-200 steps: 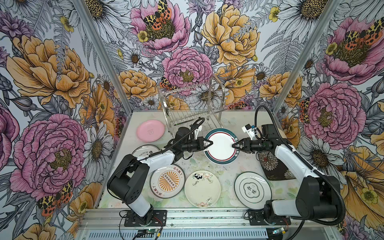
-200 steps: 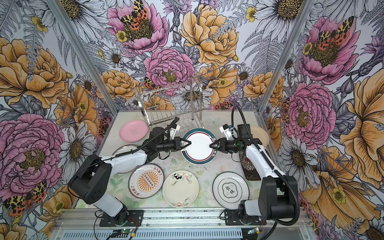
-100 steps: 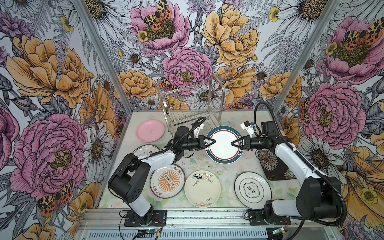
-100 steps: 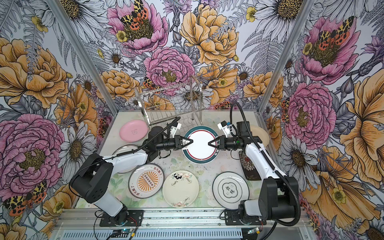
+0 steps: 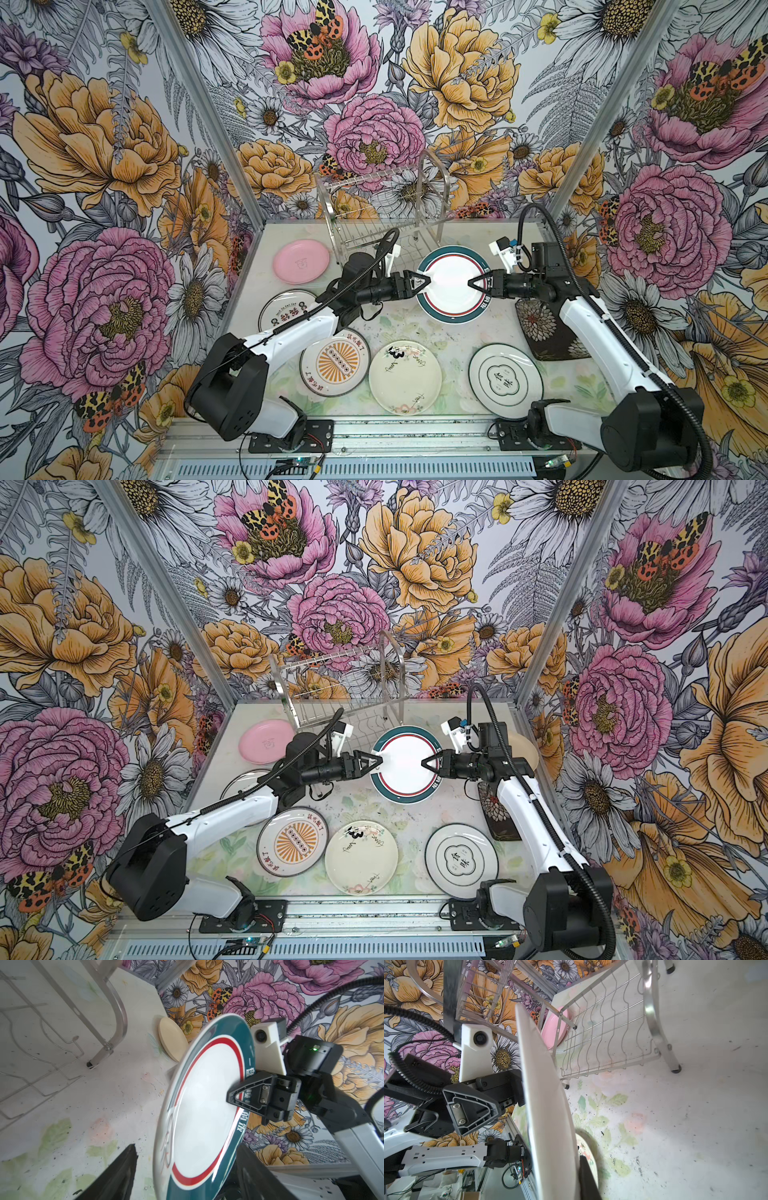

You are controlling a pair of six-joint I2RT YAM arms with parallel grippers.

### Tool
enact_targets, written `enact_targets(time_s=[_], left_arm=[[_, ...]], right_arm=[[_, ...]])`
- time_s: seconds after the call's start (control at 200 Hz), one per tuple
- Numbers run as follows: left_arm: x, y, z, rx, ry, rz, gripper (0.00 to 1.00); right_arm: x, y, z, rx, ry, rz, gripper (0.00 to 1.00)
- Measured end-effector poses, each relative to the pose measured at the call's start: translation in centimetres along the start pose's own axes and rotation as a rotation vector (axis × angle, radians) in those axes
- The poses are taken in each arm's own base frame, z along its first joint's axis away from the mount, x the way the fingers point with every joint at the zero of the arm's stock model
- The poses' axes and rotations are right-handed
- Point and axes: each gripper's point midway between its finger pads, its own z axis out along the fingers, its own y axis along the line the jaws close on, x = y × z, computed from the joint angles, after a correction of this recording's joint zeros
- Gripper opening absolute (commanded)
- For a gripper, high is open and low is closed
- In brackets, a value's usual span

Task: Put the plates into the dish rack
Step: 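Lift the upright plate with the right gripper toward the rack while the left gripper withdraws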

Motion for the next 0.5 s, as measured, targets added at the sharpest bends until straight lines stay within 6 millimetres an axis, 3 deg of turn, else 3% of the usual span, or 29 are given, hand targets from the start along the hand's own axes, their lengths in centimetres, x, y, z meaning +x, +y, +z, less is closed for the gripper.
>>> enact_targets(time_s=[0.235,0.5], left_arm=[[0.0,1.5,-3.1,-0.182,-0.070,0.057,0.77],[-0.2,2.3,-6.7,-0.316,-0.146,0.097,0.77]], right_arm=[[-4.0,1.7,-3.6,0.154,-0.143,-0.090,0.00],[-8.4,6.6,-8.1,0.243,-0.273,-0.216,0.00]])
